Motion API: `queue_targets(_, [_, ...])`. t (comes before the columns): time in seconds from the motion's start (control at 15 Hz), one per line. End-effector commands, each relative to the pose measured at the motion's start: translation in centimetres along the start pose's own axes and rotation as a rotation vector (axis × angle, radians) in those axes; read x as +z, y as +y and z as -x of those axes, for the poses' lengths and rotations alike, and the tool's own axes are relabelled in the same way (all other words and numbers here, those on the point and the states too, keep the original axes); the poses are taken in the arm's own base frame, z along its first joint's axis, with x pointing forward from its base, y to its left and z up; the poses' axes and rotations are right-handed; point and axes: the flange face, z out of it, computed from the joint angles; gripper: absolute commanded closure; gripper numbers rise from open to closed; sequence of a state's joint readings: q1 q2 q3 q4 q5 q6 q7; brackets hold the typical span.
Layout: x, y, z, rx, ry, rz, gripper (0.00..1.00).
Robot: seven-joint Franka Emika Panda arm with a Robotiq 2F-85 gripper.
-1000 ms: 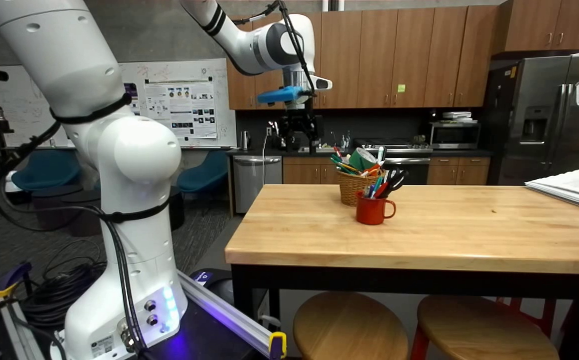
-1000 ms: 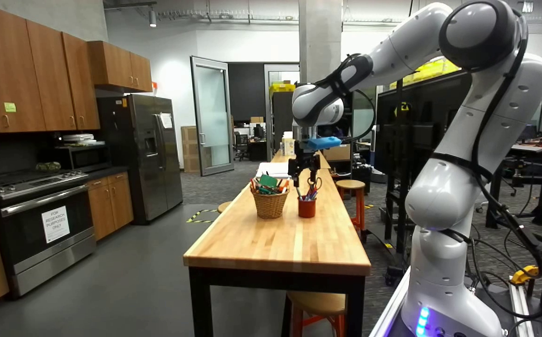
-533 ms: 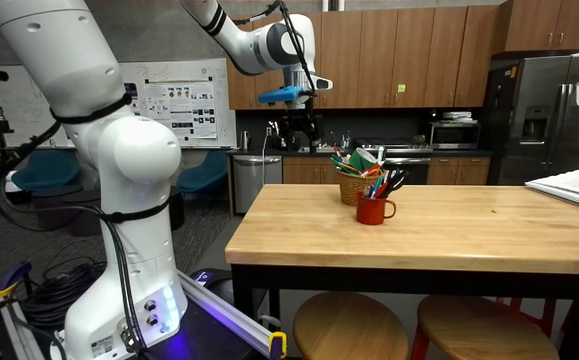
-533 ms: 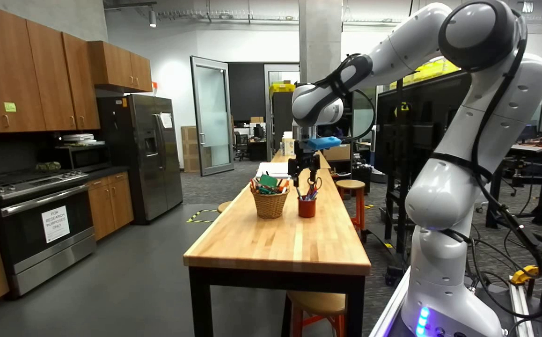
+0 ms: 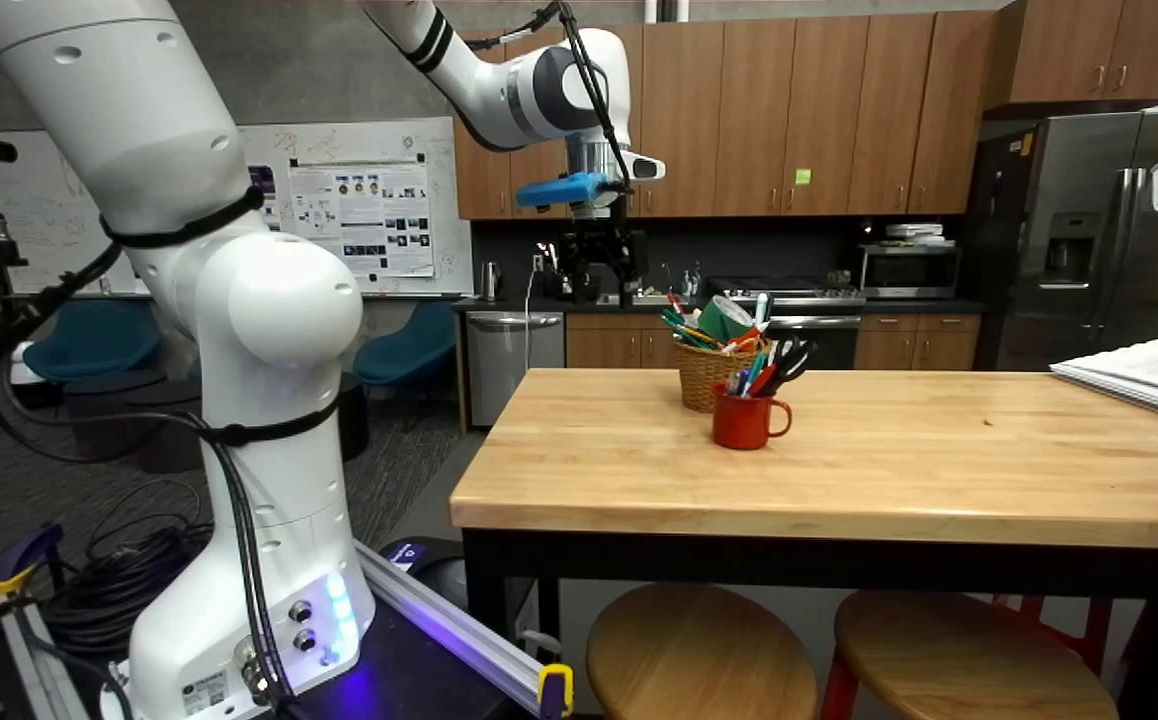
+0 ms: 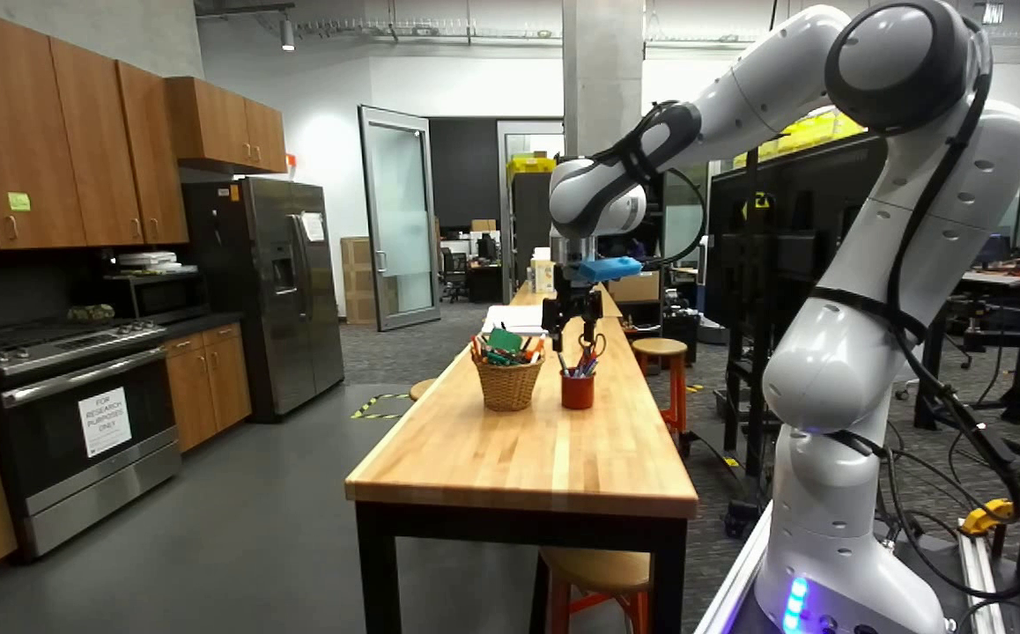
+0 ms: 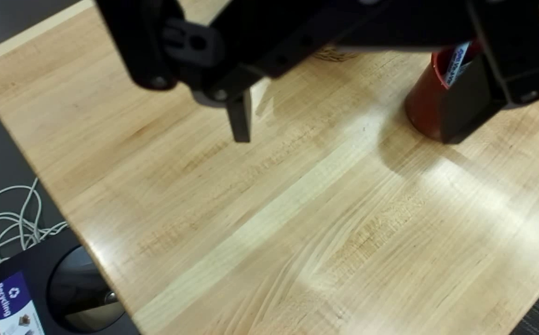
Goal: Move the yellow pencil from the basket to the table top
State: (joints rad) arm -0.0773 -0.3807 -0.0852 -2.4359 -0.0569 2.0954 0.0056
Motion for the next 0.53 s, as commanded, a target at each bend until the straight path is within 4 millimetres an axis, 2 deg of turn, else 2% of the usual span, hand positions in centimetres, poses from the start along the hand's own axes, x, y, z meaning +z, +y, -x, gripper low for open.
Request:
queue_targets(0.0, [-0.2, 0.5, -0.5, 0.0, 0.009, 0.002, 0.0])
queue_targets(0.47, [-1.1, 3.5, -2.8, 0.051, 0.036, 0.013, 0.0])
